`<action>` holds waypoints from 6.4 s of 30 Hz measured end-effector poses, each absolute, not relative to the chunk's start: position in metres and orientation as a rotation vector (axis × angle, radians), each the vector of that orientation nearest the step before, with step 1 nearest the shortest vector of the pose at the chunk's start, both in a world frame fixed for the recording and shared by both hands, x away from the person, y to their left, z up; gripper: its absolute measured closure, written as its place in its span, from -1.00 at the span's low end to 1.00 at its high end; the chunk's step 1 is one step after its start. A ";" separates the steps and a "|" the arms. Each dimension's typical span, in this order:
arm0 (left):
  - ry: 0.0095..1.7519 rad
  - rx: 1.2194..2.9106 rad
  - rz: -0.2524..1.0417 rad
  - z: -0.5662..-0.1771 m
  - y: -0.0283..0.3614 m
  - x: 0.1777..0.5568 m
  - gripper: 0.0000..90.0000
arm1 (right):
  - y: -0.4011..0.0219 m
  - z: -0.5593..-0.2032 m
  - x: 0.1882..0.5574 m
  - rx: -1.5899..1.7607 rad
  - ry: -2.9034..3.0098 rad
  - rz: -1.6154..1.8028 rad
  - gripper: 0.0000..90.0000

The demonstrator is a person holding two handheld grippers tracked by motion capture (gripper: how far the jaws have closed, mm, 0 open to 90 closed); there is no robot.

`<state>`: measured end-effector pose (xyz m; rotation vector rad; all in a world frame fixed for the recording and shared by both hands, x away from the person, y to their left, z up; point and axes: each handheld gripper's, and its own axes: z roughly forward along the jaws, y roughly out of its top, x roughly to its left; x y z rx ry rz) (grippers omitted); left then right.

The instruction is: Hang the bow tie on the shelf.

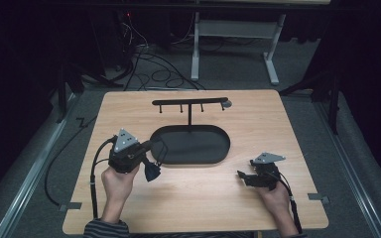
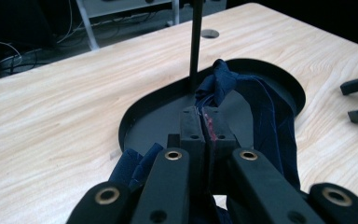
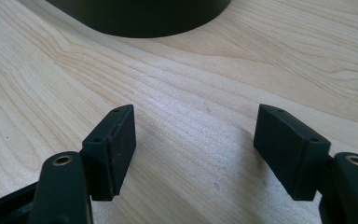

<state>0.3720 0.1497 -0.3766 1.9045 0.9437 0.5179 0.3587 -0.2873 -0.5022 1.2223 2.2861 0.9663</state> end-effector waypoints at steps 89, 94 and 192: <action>1.113 1.817 0.560 -0.360 0.132 0.455 0.67 | -0.288 -0.502 0.359 1.221 2.287 0.973 -0.30; 1.105 1.828 0.548 -0.361 0.136 0.451 0.60 | -0.288 -0.502 0.359 1.222 2.287 0.972 -0.30; 1.146 1.802 0.430 -0.410 0.207 0.356 0.18 | -0.287 -0.502 0.359 1.220 2.286 0.966 -0.30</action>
